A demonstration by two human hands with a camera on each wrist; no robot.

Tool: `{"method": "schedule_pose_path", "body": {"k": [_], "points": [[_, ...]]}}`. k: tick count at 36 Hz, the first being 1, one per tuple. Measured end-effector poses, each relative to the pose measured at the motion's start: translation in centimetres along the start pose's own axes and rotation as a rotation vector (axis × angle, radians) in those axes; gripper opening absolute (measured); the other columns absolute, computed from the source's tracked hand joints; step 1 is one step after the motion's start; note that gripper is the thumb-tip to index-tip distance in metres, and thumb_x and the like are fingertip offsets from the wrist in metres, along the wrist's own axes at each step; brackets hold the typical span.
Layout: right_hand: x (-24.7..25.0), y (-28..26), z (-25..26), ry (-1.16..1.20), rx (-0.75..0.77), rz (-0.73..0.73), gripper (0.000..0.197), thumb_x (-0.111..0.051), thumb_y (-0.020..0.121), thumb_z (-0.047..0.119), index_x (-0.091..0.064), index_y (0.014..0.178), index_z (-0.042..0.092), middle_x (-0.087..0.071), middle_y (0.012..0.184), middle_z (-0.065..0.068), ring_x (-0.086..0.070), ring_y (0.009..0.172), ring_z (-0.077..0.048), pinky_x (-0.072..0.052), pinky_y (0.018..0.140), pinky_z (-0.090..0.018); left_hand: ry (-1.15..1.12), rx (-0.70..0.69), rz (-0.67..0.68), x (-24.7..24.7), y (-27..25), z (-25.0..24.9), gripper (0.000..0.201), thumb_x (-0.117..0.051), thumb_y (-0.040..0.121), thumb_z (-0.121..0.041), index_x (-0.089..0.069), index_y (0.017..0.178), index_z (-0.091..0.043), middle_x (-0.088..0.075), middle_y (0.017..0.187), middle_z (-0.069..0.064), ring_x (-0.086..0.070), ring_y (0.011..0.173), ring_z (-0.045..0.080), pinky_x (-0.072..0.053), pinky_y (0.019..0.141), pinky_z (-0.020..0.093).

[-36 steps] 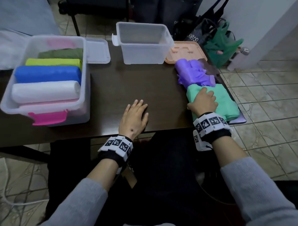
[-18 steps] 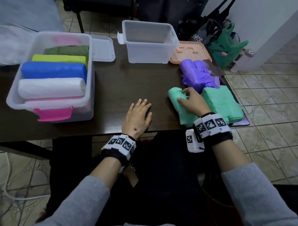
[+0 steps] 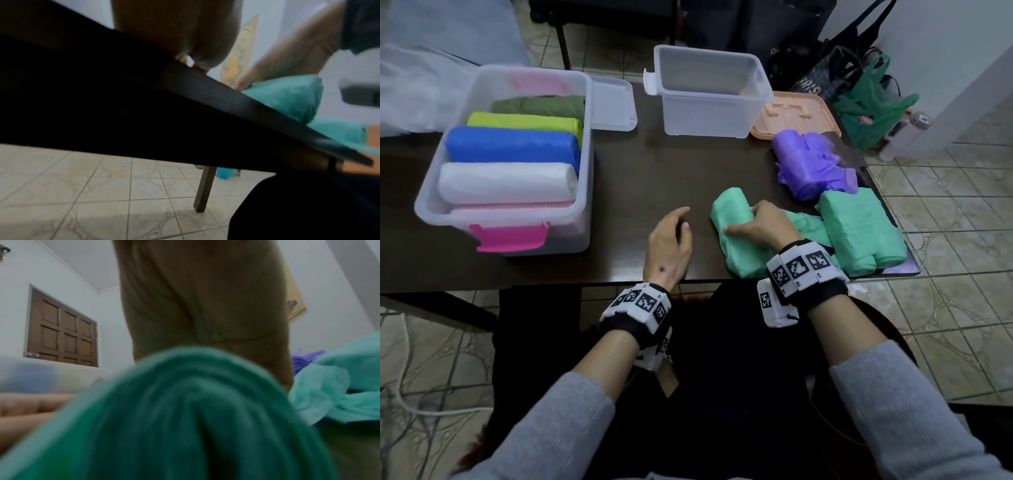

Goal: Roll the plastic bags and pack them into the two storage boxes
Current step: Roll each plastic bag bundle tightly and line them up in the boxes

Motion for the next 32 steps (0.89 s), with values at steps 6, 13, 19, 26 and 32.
{"method": "schedule_pose_path", "body": {"k": [6,13,19,26,32], "points": [[-1.9,-0.5,2.5,-0.091,0.134,0.006,0.061,-0.076,0.07,0.025,-0.045,0.121,0.012,-0.053,0.119,-0.012,-0.051,0.113,-0.028,-0.041,0.087,-0.032,-0.3,0.289,-0.079,1.5,0.6,1.2,0.025,-0.044,0.096,-0.01,-0.062,0.112,-0.012,-0.068,0.099,-0.001,-0.065,0.074,0.006,-0.049,0.069,0.01],[-1.0,-1.4,5.9,-0.241,0.499,-0.06,0.061,-0.071,0.068,0.017,-0.046,0.124,0.021,-0.046,0.119,-0.007,-0.053,0.108,-0.031,-0.044,0.09,-0.044,-0.633,0.808,0.33,0.9,-1.0,1.8,0.072,-0.018,0.096,-0.06,-0.058,0.095,0.0,-0.066,0.081,0.022,-0.069,0.058,0.024,-0.057,0.054,0.03],[-1.4,-3.2,6.3,-0.493,0.764,-0.096,0.056,-0.066,0.07,0.015,-0.049,0.123,0.02,-0.057,0.112,-0.001,-0.053,0.106,-0.025,-0.028,0.078,-0.035,-0.694,0.883,0.505,0.7,0.4,1.2,0.094,-0.009,0.085,-0.076,-0.057,0.103,0.004,-0.066,0.091,0.021,-0.067,0.078,0.028,-0.056,0.064,0.032],[-3.4,-4.2,5.0,-0.576,0.848,-0.035,0.054,-0.066,0.068,0.011,-0.053,0.12,0.015,-0.054,0.107,-0.005,-0.054,0.104,-0.028,-0.035,0.079,-0.037,-0.584,0.792,0.352,1.4,3.0,0.3,0.035,-0.063,0.089,-0.014,-0.057,0.12,0.002,-0.068,0.096,0.009,-0.064,0.072,0.016,-0.053,0.054,0.023],[-4.0,-4.3,4.5,-0.518,0.816,0.037,0.06,-0.069,0.071,0.023,-0.048,0.127,0.021,-0.051,0.116,-0.002,-0.048,0.116,-0.022,-0.023,0.08,-0.029,-0.516,0.724,0.32,1.6,4.2,-1.0,0.023,-0.055,0.086,0.004,-0.061,0.108,0.001,-0.064,0.093,0.014,-0.064,0.079,0.025,-0.053,0.064,0.031]]}}
Point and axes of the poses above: each hand's wrist, its own y-axis towards the middle knuckle, its own x-axis out of the back of the hand, z = x × y, the point moved 6 cm from there along y, towards the middle knuckle
